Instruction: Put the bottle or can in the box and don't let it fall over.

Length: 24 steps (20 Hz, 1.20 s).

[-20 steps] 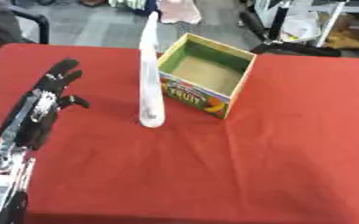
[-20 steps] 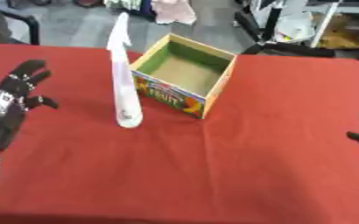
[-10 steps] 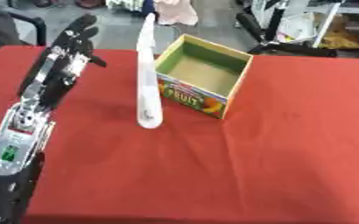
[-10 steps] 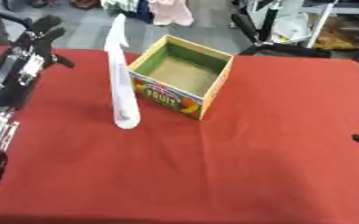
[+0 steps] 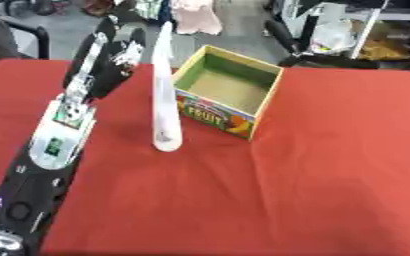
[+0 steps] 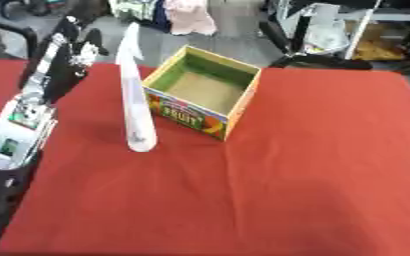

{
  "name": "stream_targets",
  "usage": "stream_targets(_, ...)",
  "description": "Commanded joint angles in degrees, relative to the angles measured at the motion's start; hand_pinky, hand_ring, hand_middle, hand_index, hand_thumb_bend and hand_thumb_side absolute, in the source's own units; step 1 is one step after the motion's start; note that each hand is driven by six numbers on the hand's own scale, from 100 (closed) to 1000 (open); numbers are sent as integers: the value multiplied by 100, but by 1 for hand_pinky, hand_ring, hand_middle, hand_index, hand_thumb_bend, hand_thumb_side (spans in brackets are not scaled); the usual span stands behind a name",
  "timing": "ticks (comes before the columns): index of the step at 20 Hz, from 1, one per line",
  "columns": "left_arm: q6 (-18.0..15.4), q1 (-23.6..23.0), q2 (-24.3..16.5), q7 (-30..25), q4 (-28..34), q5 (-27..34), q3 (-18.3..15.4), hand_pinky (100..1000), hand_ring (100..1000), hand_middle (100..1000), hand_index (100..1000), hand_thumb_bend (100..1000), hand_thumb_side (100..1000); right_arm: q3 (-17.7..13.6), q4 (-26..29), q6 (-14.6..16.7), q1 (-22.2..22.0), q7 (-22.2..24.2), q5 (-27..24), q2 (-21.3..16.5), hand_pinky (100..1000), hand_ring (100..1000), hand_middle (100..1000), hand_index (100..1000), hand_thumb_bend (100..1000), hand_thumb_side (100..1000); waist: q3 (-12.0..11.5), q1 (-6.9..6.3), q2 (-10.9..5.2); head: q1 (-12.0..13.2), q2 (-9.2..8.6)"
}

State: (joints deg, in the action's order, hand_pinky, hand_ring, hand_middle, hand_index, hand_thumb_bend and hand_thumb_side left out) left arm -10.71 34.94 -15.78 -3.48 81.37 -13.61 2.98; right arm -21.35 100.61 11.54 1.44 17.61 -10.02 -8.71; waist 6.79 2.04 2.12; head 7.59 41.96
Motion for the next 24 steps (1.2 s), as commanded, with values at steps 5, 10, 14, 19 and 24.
stream_targets(5, -66, 456, 154, -7, -598, -242, -29, 632, 1000, 977, 1000, 100, 680, -34, 119, -26, 50, -42, 17, -57, 800, 1000, 1000, 940, 100, 524, 41, 2, -91, 52, -117)
stream_targets(10, -3, 528, 233, -33, -799, -318, -60, 623, 1000, 981, 1000, 100, 691, -48, 122, -32, 54, -60, 19, -52, 800, 1000, 1000, 940, 100, 524, 65, 10, -92, 63, -134)
stream_targets(14, 81, 551, 286, -59, -986, -402, -103, 615, 1000, 984, 1000, 100, 696, -54, 127, -35, 61, -72, 19, -47, 800, 1000, 1000, 939, 100, 524, 84, 15, -91, 56, -149)
stream_targets(19, 165, 542, 311, -54, -1121, -456, -155, 604, 1000, 986, 1000, 100, 682, -61, 132, -40, 64, -80, 18, -43, 800, 1000, 1000, 937, 100, 524, 80, 16, -92, 32, -157)
stream_targets(24, 230, 545, 315, -104, -1175, -446, -176, 580, 1000, 973, 1000, 100, 634, -62, 131, -40, 61, -82, 18, -43, 800, 1000, 1000, 937, 100, 524, 76, 24, -91, 33, -161)
